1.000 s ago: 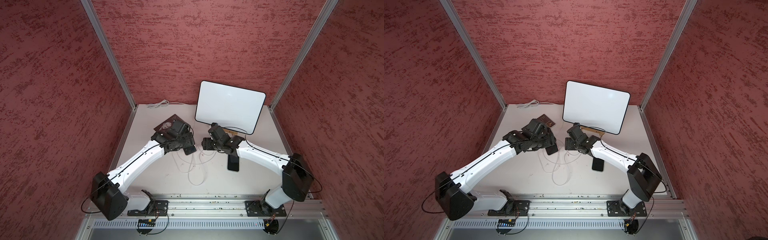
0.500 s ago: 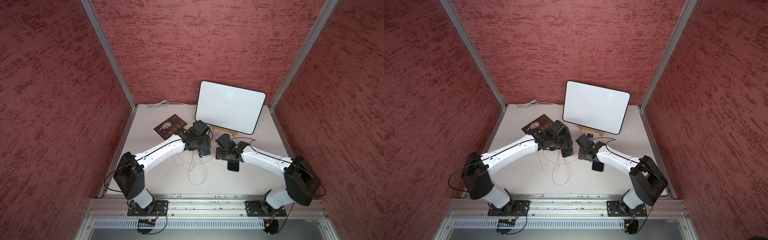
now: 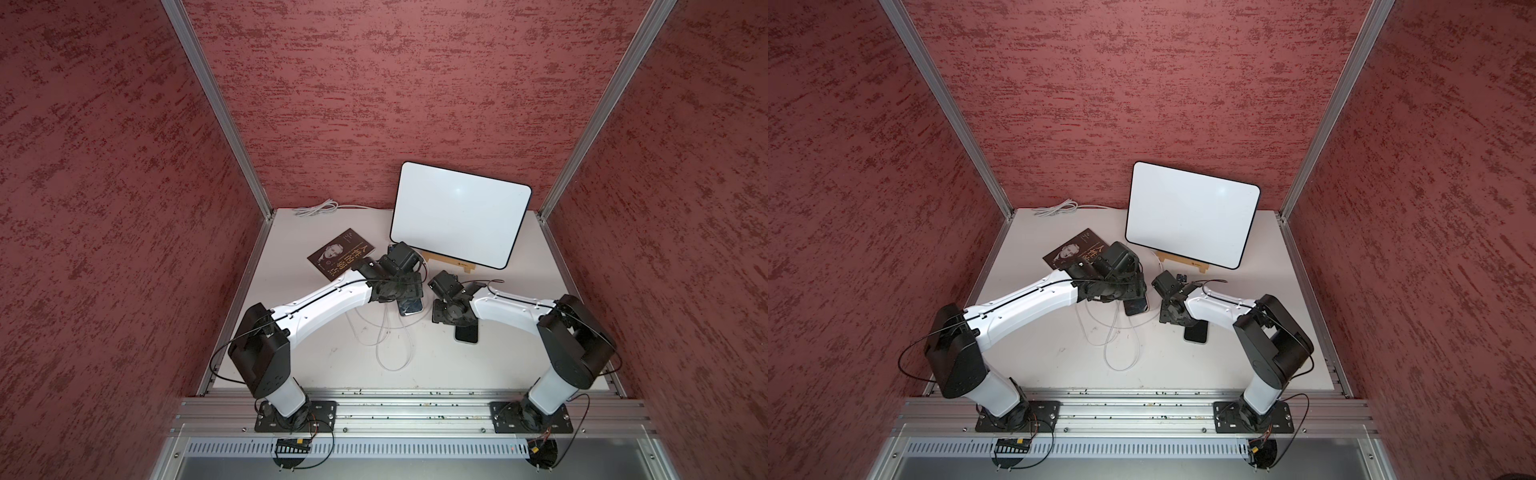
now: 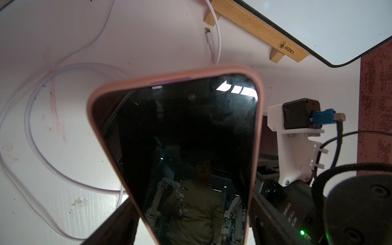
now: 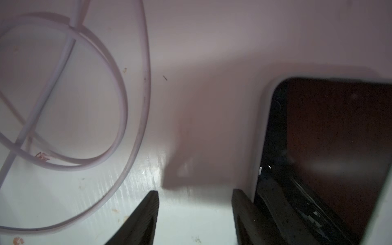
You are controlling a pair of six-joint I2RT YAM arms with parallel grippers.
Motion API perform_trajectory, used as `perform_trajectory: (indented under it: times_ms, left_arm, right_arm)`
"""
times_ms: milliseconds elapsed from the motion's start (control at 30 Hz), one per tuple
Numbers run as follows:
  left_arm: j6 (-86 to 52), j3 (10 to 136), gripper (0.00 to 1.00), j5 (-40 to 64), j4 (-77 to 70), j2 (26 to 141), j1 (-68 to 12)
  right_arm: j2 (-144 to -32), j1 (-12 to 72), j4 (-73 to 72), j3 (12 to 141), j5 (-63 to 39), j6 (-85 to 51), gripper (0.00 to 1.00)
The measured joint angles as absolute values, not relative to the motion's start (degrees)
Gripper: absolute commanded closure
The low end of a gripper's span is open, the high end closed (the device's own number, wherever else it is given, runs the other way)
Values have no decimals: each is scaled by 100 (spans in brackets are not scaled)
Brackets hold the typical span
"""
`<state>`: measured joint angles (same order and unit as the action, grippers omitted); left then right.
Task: Unplug the charging cable from the phone
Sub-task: Move the phone to the center of the board.
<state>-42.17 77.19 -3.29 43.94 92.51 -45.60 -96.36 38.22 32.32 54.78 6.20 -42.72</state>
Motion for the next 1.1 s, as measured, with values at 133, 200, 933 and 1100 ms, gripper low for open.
perform_trajectory:
  times_ms: [133, 200, 933, 1100]
  left_arm:
    - [-4217, 7719, 47, -327, 4381, 9251, -4563]
    - [-4217, 7719, 47, -325, 4364, 9258, -4563]
    - [-4257, 8761, 47, -130, 4292, 10608, -4923]
    - [-4209, 9489, 47, -10, 4329, 11351, -5092]
  right_arm:
    - [-9638, 3760, 3175, 5428, 604, -4316, 40]
    - [-9629, 3726, 3153, 5374, 611, -4335, 40]
    - [-7404, 3350, 3332, 4792, 794, -4309, 26]
    - [-6598, 2847, 3693, 4519, 1203, -4383, 26]
